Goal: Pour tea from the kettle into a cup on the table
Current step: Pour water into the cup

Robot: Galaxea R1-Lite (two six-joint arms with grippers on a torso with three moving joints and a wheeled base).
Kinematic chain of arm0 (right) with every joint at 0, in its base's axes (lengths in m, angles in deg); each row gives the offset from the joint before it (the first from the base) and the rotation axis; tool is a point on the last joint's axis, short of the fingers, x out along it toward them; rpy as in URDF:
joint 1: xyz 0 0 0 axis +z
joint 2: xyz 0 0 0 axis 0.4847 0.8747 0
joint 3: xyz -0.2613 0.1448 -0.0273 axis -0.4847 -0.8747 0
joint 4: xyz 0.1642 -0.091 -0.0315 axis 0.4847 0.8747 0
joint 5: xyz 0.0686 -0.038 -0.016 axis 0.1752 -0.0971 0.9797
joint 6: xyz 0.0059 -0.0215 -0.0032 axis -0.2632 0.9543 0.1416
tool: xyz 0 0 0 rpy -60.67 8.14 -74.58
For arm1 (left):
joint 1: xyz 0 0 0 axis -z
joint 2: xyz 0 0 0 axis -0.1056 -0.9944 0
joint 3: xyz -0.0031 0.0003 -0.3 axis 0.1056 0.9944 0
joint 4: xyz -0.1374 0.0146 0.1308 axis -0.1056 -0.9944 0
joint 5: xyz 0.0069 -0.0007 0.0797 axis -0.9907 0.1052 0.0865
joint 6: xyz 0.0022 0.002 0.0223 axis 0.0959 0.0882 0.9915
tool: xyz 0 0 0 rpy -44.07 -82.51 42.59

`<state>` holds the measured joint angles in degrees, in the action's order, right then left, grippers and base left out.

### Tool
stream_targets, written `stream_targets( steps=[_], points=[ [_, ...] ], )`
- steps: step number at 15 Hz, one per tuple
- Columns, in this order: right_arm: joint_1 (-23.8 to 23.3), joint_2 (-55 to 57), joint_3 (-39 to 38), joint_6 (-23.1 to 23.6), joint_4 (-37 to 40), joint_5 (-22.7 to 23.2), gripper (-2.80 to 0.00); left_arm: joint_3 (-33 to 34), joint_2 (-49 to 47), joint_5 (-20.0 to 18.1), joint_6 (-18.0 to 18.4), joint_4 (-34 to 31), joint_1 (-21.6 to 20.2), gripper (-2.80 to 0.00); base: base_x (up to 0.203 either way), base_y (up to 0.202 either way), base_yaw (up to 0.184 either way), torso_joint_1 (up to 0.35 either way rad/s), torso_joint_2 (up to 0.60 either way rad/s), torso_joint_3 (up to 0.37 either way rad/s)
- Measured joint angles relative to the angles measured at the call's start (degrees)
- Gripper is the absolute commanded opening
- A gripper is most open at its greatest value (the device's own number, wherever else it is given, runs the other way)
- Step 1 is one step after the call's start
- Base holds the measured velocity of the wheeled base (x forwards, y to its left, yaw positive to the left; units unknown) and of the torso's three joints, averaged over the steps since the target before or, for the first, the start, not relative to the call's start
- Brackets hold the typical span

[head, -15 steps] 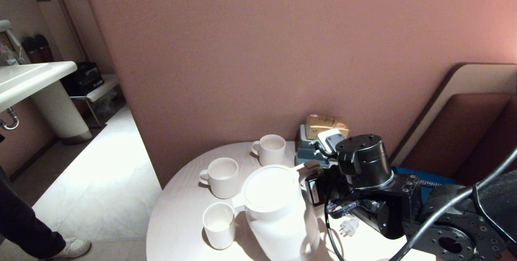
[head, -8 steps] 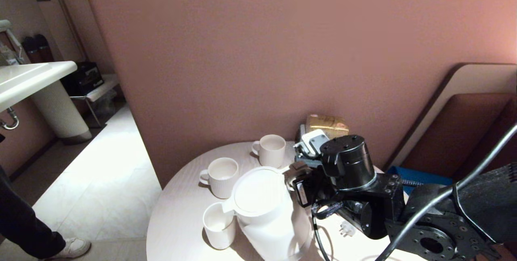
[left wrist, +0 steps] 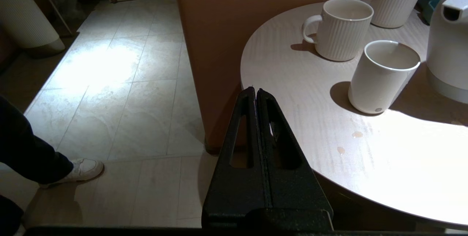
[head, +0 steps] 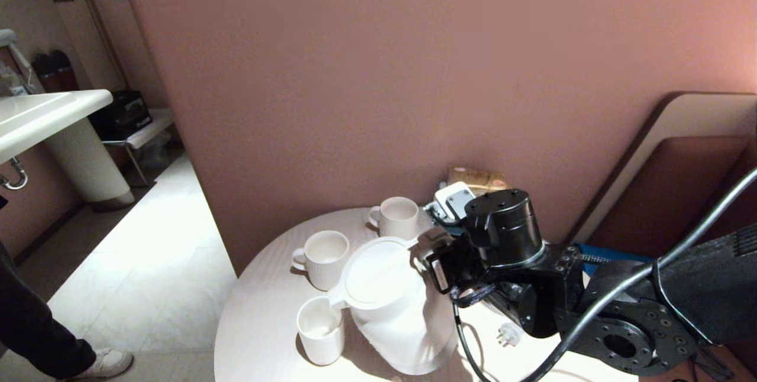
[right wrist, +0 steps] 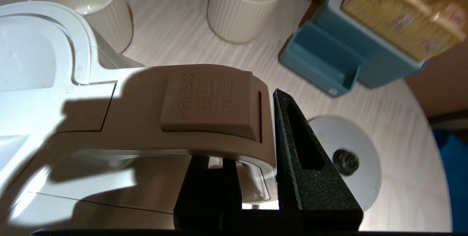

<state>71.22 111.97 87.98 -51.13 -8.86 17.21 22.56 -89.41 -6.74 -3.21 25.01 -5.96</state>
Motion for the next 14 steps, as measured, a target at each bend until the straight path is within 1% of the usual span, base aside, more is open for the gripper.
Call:
stream_targets(
  steps=[3, 6, 10, 14],
  points=[
    [0.0, 0.7, 2.2, 2.5, 0.6, -0.7, -2.8, 0.0, 0.0, 0.0, 0.0, 0.0, 0.0, -2.8, 0.0, 0.0, 0.0, 0.0, 0.0, 0.0],
    [0.2, 1.3, 4.3, 2.8, 4.3, -0.7, -2.8, 0.0, 0.0, 0.0, 0.0, 0.0, 0.0, -2.8, 0.0, 0.0, 0.0, 0.0, 0.0, 0.0],
    [0.2, 1.4, 8.1, 5.0, 7.6, -0.8, -2.8, 0.0, 0.0, 0.0, 0.0, 0.0, 0.0, -2.8, 0.0, 0.0, 0.0, 0.0, 0.0, 0.0],
    [0.2, 1.7, 9.7, 6.2, 8.4, -0.8, -2.8, 0.0, 0.0, 0.0, 0.0, 0.0, 0.0, -2.8, 0.0, 0.0, 0.0, 0.0, 0.0, 0.0]
  ],
)
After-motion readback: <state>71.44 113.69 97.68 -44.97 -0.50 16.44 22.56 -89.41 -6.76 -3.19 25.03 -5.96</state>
